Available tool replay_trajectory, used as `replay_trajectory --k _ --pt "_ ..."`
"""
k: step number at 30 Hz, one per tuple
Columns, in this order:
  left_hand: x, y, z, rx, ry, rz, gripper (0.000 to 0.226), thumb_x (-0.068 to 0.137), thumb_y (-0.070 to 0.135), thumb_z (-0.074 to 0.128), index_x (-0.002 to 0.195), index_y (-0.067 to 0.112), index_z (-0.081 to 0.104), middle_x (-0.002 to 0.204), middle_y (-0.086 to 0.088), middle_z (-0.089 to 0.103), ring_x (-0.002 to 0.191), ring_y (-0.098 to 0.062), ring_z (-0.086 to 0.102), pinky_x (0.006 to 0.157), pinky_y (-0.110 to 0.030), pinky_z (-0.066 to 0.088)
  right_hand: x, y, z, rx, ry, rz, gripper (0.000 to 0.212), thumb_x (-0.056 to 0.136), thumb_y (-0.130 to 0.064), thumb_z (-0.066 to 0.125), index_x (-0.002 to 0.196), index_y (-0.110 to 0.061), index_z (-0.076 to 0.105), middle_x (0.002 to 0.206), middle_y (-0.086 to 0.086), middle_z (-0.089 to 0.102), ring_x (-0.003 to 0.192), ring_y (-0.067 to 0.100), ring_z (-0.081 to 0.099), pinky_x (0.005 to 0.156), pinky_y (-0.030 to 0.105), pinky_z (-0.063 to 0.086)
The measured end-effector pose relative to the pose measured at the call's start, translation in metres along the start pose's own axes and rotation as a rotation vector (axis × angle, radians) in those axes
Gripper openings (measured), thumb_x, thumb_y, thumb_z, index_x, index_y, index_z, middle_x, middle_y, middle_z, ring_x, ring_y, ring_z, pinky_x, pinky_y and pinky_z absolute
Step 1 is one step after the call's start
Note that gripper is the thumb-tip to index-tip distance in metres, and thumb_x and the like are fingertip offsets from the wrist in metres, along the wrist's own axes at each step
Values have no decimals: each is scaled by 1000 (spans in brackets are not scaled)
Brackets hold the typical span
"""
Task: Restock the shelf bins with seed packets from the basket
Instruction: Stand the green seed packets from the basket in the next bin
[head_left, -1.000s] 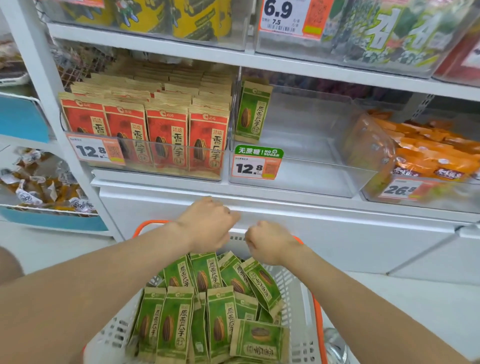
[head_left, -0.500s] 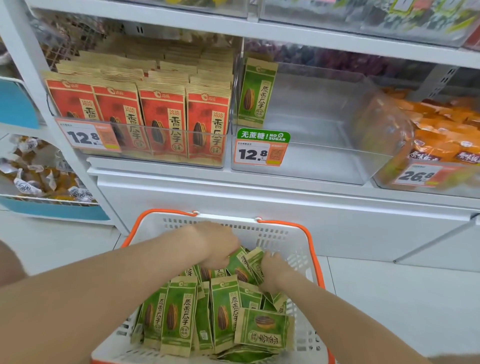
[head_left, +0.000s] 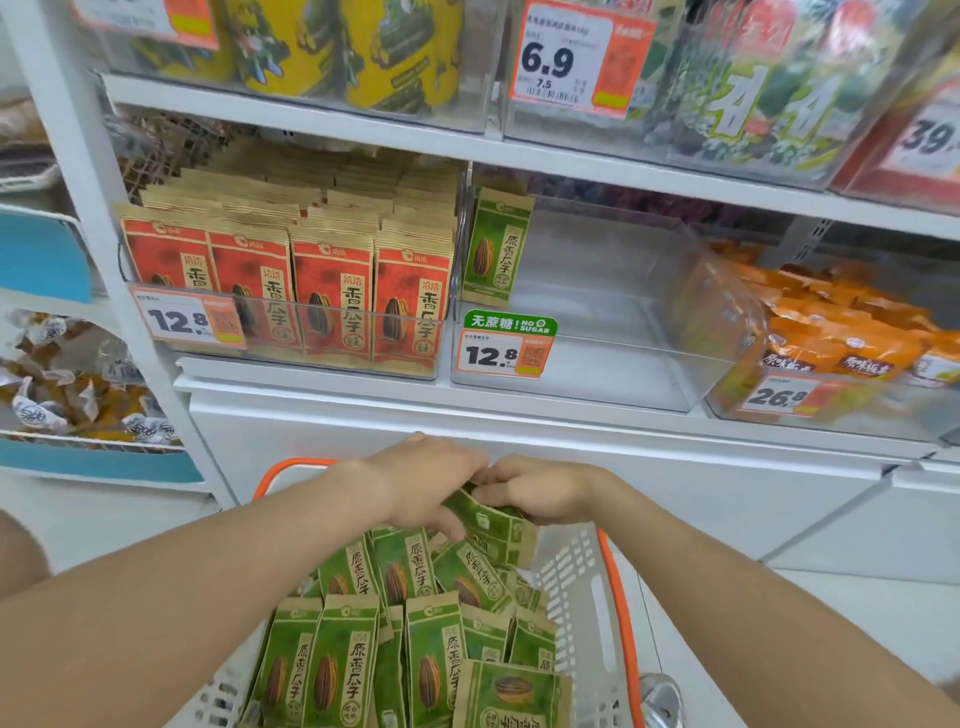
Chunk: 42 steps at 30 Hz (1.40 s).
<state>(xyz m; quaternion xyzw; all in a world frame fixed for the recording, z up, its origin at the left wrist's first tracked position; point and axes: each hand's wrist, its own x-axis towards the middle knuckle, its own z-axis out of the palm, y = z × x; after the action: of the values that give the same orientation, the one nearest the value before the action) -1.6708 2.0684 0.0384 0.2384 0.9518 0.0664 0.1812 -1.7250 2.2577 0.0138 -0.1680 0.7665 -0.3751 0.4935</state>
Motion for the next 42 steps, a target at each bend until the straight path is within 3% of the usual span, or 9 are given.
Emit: replay_trajectory --k 6,15,19,22,25,28,34,38,42 --pt "-14 -10 -41 -363 140 0 32 86 44 85 101 25 65 93 3 69 86 -19 63 81 -39 51 -35 -58 -16 -24 108 -27 38 104 -29 58 130 0 63 116 20 73 106 35 72 101 52 54" --pt "-26 -6 -96 -579 456 -66 28 99 43 70 103 17 59 94 6 71 83 -7 68 66 -21 49 -85 -128 -42 -194 724 -366 30 90 -45 80 81 -17 82 74 -1 78 72 16 76 68 34 61" --pt "-28 4 -108 -760 591 -50 36 108 41 54 93 8 58 69 9 63 59 -3 57 52 -19 42 -85 -148 -51 -473 928 -504 31 93 -40 77 64 -28 75 47 -15 56 53 -1 54 53 10 35" --pt "-23 3 -112 -673 791 -85 40 111 39 45 84 14 60 69 9 60 58 -1 52 56 -26 37 -80 -157 -59 -310 975 -527 31 92 -45 75 69 -24 79 60 -7 68 67 7 66 65 23 52" --pt "-16 6 -112 -661 1003 -226 42 113 34 42 75 23 58 66 8 60 59 -2 54 56 -27 33 -87 -161 -60 24 949 -519 37 88 -56 76 86 -19 80 77 -2 78 75 23 77 71 37 62" --pt "-10 9 -107 -713 1047 -431 49 114 34 40 70 19 56 62 6 57 59 -12 54 56 -31 33 -97 -158 -55 180 667 -434 49 96 -55 65 103 -8 77 86 9 80 68 26 75 58 36 60" --pt "-12 25 -116 -1625 656 -373 43 110 23 49 72 15 65 51 -1 55 41 -14 47 45 -23 35 -85 -142 -43 432 224 -645 41 90 -27 76 126 -12 65 108 11 71 80 26 67 63 31 54" --pt "-13 21 -114 -1350 742 -342 38 109 30 48 95 7 75 82 -11 78 66 -24 73 66 -42 63 -81 -145 -35 357 498 -618 57 83 -28 88 133 -19 60 104 3 76 73 19 67 60 27 52" --pt "-15 34 -118 -1200 926 -290 56 106 61 27 109 40 79 100 10 81 97 -14 77 93 -44 59 -76 -139 -34 107 852 -514 66 70 -49 87 126 -41 53 105 -8 70 91 10 73 75 33 62"
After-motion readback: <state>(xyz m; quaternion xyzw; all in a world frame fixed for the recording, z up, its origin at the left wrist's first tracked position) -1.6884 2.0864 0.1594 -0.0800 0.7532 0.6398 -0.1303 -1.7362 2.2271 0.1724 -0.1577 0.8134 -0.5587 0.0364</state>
